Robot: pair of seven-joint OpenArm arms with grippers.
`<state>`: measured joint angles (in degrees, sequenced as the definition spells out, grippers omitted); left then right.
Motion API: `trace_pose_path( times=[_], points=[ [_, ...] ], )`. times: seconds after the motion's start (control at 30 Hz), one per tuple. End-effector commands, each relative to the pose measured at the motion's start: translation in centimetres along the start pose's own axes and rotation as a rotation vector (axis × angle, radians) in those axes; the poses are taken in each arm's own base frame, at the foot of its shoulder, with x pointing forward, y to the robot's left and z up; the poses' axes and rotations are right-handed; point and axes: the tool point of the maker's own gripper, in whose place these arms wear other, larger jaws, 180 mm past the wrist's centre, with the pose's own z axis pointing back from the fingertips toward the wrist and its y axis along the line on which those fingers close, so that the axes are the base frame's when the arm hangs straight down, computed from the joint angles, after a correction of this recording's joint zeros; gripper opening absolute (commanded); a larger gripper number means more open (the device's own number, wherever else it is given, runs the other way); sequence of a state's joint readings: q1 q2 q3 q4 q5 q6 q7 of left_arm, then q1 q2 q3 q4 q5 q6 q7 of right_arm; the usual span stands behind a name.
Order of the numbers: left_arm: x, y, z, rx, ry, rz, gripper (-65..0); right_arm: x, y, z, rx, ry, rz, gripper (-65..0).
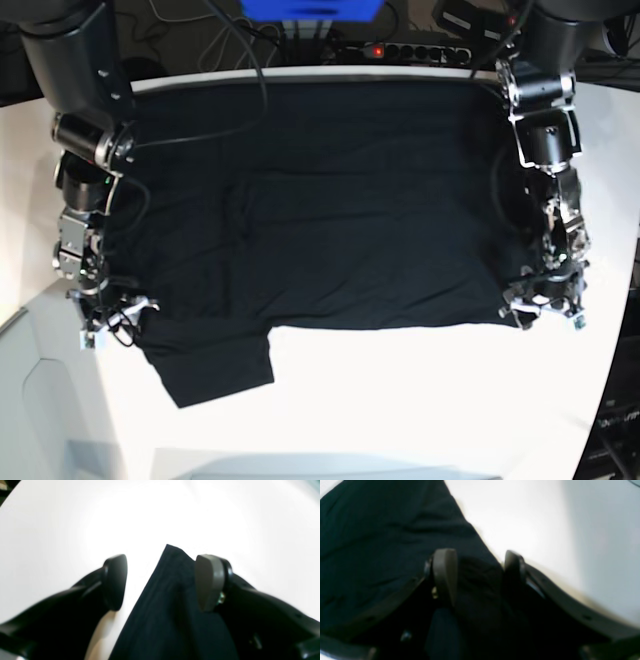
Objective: Fold the T-shirt properly
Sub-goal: 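Move both grippers down the shirt sides and grasp its middle, then lift the hem half and fold it over toward the grippers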
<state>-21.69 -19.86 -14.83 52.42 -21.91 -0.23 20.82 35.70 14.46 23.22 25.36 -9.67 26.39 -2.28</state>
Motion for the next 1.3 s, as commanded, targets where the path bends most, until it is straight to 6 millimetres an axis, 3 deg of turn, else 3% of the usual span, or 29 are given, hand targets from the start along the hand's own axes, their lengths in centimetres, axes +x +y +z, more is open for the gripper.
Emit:
trace_pose_path(
  times=[0.0, 0.2, 0.43, 0.77, 1.1, 1.17, 1.27],
  points=[
    [2.9, 0.3, -0.1, 0.005, -0.072, -0.003, -24.1, 2.5, -0.4, -0.1, -0.008, -0.048, 0.002, -33.5],
    [1.7, 1.0, -1.5, 0.034, -0.024, 0.028, -24.1, 1.1, -0.2, 0.0, -0.004, -0.024, -0.002, -37.5],
    [1.2, 1.0, -1.9, 0.037, -0.003, 0.039, -24.1, 1.0, -0.2, 0.0, -0.004, -0.022, -0.002, -64.5],
    [-0.5, -1.6, -2.2, -0.012, 0.040, -0.083, -24.7, 1.0, -0.2, 0.0, -0.004, -0.022, -0.001, -65.0],
    [-3.2, -0.1, -2.5, 0.025, 0.111, -0.074, -24.9, 1.0, -0.4, 0.1, -0.008, -0.022, 0.002, -65.0],
    [-3.4, -0.1, -2.5, 0.025, 0.114, -0.075, -27.9, 1.0, -0.4, 0.1, -0.008, -0.022, 0.002, -65.0],
    [-3.4, -0.2, -2.5, 0.024, 0.115, -0.075, -38.1, 1.0, -0.4, 0.1, -0.008, -0.022, 0.002, -65.0]
  ],
)
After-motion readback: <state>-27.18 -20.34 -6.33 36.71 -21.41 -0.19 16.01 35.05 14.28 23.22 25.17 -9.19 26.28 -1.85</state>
